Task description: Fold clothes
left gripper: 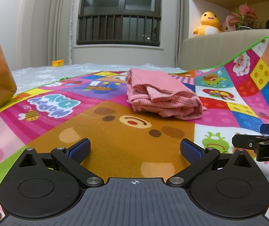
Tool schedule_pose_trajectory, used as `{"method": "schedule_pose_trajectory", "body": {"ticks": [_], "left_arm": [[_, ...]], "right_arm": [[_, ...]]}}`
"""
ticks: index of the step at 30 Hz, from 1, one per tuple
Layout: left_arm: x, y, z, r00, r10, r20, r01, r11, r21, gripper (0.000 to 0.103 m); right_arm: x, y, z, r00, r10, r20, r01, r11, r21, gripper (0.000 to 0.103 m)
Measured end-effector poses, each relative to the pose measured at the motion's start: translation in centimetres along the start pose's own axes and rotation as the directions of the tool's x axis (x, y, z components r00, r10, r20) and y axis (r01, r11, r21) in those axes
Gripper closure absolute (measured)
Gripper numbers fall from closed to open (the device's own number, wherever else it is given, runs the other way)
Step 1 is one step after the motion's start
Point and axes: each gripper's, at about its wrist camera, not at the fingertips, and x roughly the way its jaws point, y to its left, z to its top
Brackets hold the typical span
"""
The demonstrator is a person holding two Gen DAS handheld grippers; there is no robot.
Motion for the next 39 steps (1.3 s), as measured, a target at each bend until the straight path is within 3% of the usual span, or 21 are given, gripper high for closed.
{"method": "schedule_pose_trajectory", "body": {"ticks": [39], "left_arm": [[-0.01, 0.10, -0.03, 1.000, -0.002, 0.002, 0.002, 1.000, 0.000, 0.000]], "right_arm": [[0.10, -0.24, -0.04, 1.000, 0.030, -0.008, -0.030, 1.000, 0.006, 0.000]]}}
